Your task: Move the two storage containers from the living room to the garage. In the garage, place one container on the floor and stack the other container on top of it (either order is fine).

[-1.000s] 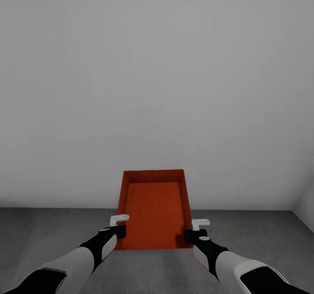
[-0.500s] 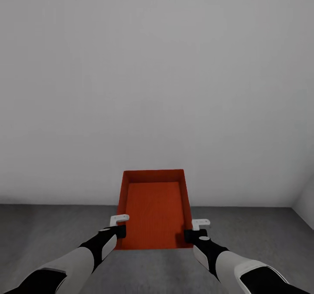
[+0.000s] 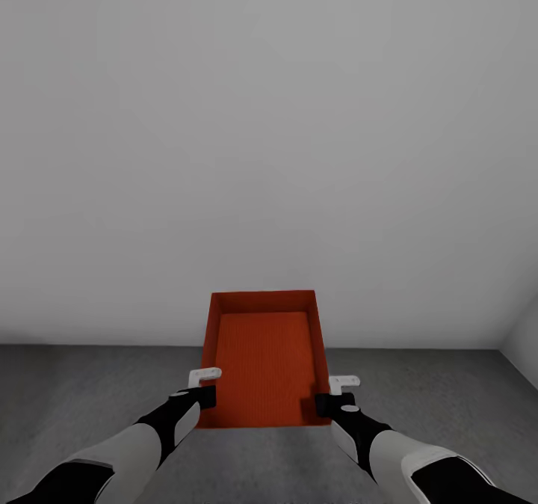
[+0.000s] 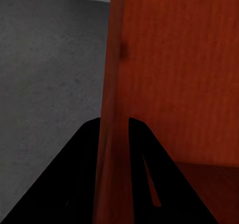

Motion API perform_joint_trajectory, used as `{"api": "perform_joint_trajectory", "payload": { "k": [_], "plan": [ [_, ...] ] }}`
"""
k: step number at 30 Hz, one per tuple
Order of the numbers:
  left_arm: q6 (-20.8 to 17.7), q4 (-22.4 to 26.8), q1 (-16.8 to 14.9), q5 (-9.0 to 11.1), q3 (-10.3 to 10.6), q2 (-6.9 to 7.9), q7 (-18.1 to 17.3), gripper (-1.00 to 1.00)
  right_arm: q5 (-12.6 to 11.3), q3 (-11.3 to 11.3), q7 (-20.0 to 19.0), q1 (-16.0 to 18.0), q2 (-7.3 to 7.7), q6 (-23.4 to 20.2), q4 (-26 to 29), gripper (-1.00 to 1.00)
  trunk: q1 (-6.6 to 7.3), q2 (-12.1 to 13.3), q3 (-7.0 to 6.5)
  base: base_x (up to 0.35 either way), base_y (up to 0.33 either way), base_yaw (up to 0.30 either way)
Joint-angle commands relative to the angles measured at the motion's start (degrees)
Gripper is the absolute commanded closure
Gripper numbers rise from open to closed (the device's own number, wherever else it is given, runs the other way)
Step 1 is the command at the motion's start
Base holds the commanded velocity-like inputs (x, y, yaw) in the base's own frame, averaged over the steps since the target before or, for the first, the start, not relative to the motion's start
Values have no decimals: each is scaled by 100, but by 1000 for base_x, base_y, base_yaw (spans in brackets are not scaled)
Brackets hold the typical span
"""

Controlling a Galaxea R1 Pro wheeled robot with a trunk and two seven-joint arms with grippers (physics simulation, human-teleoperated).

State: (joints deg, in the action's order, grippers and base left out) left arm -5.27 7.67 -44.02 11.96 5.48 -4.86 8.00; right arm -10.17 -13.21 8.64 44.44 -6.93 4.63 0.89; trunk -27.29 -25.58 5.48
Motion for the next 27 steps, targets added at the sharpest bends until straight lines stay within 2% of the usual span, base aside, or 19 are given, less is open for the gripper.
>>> {"api": "perform_joint_trajectory", "payload": {
  "k": [1,27],
  "plan": [
    [8,32,-9,-71,-179,29,298,100,-96,-76,14,4,-1,29,-265,100,-25,-55,39,0,0,0],
    [1,32,-10,-71,-179,29,298,100,-97,-76,14,4,7,29,-267,100,-596,-1098,746,0,0,0]
  ]
}}
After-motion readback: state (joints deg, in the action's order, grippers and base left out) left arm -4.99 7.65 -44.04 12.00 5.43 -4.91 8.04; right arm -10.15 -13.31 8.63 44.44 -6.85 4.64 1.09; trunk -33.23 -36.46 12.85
